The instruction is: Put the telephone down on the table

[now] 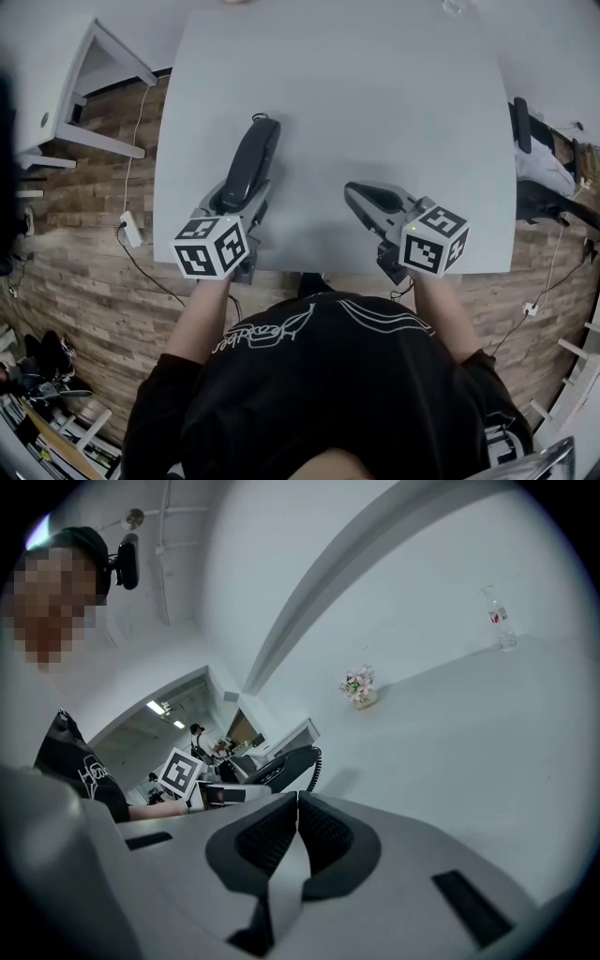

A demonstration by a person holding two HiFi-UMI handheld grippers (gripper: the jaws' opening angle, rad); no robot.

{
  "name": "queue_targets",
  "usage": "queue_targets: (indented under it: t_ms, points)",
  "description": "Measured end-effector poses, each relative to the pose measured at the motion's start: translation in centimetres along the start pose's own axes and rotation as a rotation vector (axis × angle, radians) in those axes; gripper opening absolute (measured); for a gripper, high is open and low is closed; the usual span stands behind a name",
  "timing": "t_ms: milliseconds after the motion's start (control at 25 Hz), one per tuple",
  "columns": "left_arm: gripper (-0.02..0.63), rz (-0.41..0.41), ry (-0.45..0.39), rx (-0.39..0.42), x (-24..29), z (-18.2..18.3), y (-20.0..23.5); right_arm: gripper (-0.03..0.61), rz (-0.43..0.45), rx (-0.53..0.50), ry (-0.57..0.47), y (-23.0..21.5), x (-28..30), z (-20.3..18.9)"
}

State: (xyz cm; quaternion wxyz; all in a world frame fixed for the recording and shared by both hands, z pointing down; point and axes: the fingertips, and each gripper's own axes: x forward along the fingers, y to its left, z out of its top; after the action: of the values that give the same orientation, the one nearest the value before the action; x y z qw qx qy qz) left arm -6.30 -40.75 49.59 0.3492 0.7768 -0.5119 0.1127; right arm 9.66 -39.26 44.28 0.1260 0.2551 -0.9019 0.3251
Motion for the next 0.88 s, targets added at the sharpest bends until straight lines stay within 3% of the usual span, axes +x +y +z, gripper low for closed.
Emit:
queue_targets:
  t_ms: [240,640,880]
  points:
    - [0.278,0.035,0.063,-0.021,2.9,-1.6,1.3,0.04,-0.012,0.042,0.019,-2.0,0.6,-0.9]
    - [0.278,0.103,0.147,0.021,6.2,-4.3,1.8,0.04,-0.045,0.1,0.014,-4.3,0.0,-2.1]
    - [0.278,0.159,0.192,0.148,7.2,-5.0,1.5,0.04,-0.05,0.121,0.021,-4.6,0.0,-2.8]
